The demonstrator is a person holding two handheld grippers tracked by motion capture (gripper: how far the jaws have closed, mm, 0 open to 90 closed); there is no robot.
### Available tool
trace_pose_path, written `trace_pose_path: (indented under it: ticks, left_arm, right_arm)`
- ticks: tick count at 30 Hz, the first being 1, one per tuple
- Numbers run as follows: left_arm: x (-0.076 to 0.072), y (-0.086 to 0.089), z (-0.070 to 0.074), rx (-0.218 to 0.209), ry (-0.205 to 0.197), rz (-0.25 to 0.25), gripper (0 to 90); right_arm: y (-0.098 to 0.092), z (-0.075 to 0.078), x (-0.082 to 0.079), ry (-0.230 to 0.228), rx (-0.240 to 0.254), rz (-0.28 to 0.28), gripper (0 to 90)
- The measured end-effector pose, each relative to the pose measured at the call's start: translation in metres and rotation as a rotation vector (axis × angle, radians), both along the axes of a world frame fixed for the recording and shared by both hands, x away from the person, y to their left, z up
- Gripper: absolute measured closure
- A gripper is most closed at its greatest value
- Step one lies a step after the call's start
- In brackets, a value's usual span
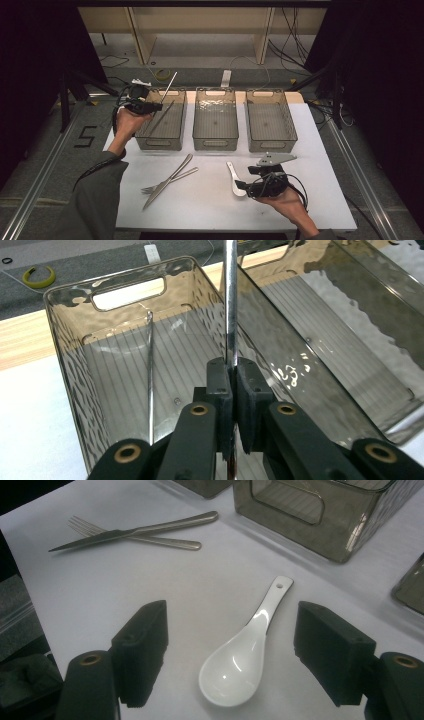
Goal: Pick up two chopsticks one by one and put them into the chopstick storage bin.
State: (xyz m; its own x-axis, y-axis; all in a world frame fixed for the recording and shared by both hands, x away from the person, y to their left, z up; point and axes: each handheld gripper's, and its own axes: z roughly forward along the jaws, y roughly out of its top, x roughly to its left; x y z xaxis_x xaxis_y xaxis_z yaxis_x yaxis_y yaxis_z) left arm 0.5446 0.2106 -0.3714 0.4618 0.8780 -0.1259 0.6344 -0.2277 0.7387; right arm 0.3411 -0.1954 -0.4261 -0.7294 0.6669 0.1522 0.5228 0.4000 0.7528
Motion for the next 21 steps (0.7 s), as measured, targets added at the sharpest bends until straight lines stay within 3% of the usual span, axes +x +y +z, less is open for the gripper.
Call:
trace_pose_path:
  ticks: [10,19,21]
  left_arm:
    - [0.009,-0.002,-0.012,0.028,0.014,0.012,84.7]
    - [0.013,-0.001,-0.027,0.055,-0.005,0.011,84.4]
    - [0.013,0.0,-0.029,0.04,-0.004,0.02,84.0]
  right_arm:
    - [0.001,-0.001,0.0,0.008,-0.006,0.008,30.8]
    - [0.0,-0.001,0.0,0.007,-0.006,0.01,30.8]
    - [-0.001,-0.001,0.0,0.007,-0.006,0.008,30.8]
